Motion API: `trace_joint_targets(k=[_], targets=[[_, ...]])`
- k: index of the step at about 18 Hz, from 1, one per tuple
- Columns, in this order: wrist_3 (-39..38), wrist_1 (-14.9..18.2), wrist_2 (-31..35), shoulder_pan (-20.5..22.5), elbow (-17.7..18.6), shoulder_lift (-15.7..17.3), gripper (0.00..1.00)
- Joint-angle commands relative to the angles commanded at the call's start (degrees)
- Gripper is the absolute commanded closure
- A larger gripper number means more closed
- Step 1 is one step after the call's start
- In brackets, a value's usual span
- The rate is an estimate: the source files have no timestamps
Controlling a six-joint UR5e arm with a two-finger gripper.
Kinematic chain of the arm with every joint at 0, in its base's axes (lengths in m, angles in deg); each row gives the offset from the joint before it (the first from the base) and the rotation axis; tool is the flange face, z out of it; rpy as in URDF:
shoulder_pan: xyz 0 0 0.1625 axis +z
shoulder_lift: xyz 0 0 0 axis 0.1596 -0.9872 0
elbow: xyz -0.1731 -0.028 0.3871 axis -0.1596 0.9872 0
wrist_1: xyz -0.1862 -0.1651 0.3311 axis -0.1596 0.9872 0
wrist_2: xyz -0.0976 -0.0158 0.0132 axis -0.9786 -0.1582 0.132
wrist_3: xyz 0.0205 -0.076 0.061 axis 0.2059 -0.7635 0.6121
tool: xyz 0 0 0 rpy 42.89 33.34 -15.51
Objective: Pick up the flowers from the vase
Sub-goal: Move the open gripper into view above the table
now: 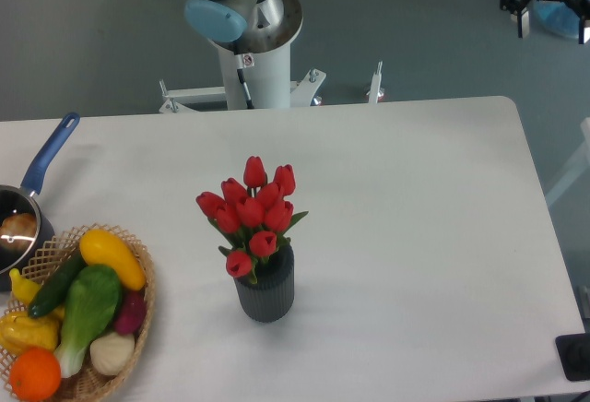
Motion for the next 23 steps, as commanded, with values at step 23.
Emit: trace_joint_targets(k=[23], targets=[[-10.27, 0.0, -0.62, -2.46, 2.64, -0.26, 0.0]])
